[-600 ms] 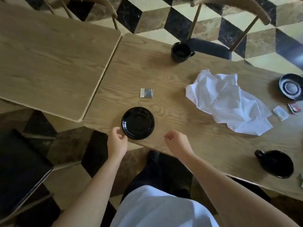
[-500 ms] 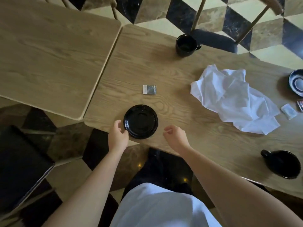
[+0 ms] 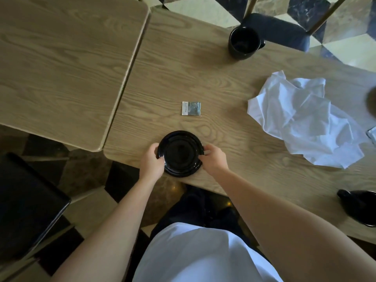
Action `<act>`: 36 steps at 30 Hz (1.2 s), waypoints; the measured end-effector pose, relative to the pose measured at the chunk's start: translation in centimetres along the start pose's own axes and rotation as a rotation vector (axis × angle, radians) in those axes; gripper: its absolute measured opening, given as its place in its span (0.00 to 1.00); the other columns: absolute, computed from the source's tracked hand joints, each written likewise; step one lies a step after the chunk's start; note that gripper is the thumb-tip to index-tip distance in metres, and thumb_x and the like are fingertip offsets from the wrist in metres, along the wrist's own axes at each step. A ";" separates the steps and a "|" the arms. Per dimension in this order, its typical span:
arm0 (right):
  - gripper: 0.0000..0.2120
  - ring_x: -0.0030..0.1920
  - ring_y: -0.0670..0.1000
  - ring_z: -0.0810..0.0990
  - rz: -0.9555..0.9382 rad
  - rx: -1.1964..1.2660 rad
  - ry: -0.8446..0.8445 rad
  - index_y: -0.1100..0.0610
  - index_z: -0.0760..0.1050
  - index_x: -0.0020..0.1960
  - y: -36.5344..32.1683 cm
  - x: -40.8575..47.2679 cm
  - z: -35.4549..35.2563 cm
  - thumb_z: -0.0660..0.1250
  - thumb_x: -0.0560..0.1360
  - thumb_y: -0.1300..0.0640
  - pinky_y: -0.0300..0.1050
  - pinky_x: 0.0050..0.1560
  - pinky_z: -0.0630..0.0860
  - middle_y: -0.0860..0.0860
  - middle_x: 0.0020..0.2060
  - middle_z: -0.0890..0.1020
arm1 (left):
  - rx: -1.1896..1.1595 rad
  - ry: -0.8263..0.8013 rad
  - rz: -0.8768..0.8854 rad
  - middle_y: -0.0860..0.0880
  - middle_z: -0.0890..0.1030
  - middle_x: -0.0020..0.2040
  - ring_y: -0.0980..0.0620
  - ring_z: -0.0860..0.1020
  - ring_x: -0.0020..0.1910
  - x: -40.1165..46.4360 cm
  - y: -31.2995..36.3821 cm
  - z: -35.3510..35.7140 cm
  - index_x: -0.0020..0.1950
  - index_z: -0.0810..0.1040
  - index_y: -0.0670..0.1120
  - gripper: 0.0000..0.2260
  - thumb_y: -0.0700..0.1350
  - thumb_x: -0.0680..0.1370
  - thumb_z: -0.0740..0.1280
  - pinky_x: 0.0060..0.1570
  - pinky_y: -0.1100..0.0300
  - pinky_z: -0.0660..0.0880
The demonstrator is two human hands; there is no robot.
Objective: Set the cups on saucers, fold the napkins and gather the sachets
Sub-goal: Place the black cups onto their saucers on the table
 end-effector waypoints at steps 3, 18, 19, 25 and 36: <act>0.17 0.47 0.54 0.83 -0.005 0.013 0.014 0.50 0.79 0.57 0.5 -0.6 -0.6 0.63 0.73 0.65 0.53 0.50 0.83 0.50 0.47 0.83 | 0.030 -0.029 0.014 0.50 0.79 0.46 0.51 0.79 0.43 -0.1 0.2 0.2 0.67 0.75 0.51 0.18 0.40 0.78 0.67 0.38 0.59 0.75; 0.12 0.44 0.53 0.83 0.122 0.190 0.277 0.49 0.79 0.53 14.8 -4.3 -15.0 0.66 0.74 0.63 0.47 0.41 0.80 0.47 0.43 0.82 | 0.145 -0.411 0.163 0.46 0.77 0.37 0.47 0.82 0.30 -7.4 9.6 14.9 0.54 0.72 0.54 0.12 0.37 0.79 0.64 0.23 0.54 0.80; 0.13 0.45 0.53 0.82 0.129 0.194 0.283 0.49 0.79 0.54 15.8 -4.4 -15.9 0.66 0.74 0.63 0.49 0.44 0.81 0.45 0.42 0.82 | 0.164 -0.435 0.167 0.46 0.77 0.37 0.47 0.82 0.31 -8.0 10.1 16.0 0.51 0.71 0.56 0.12 0.37 0.78 0.63 0.23 0.53 0.80; 0.12 0.40 0.52 0.82 0.186 0.191 0.286 0.50 0.78 0.56 22.0 -4.7 -21.0 0.66 0.76 0.62 0.46 0.37 0.78 0.49 0.45 0.82 | 0.200 -0.534 0.134 0.44 0.78 0.38 0.50 0.83 0.26 -11.4 12.1 22.7 0.45 0.70 0.54 0.13 0.34 0.77 0.62 0.22 0.54 0.78; 0.13 0.40 0.42 0.75 0.194 0.166 0.237 0.51 0.79 0.58 26.1 -3.3 -23.8 0.68 0.76 0.61 0.42 0.43 0.72 0.44 0.41 0.79 | 0.202 -0.465 0.024 0.42 0.78 0.42 0.47 0.84 0.29 -14.0 12.9 26.5 0.49 0.73 0.50 0.10 0.35 0.78 0.63 0.24 0.50 0.80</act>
Point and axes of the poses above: each hand's wrist, its own x-axis towards the middle knuckle, its own z-axis out of the palm, y = z × x, the point moved 5 cm from there along x, towards the middle knuckle
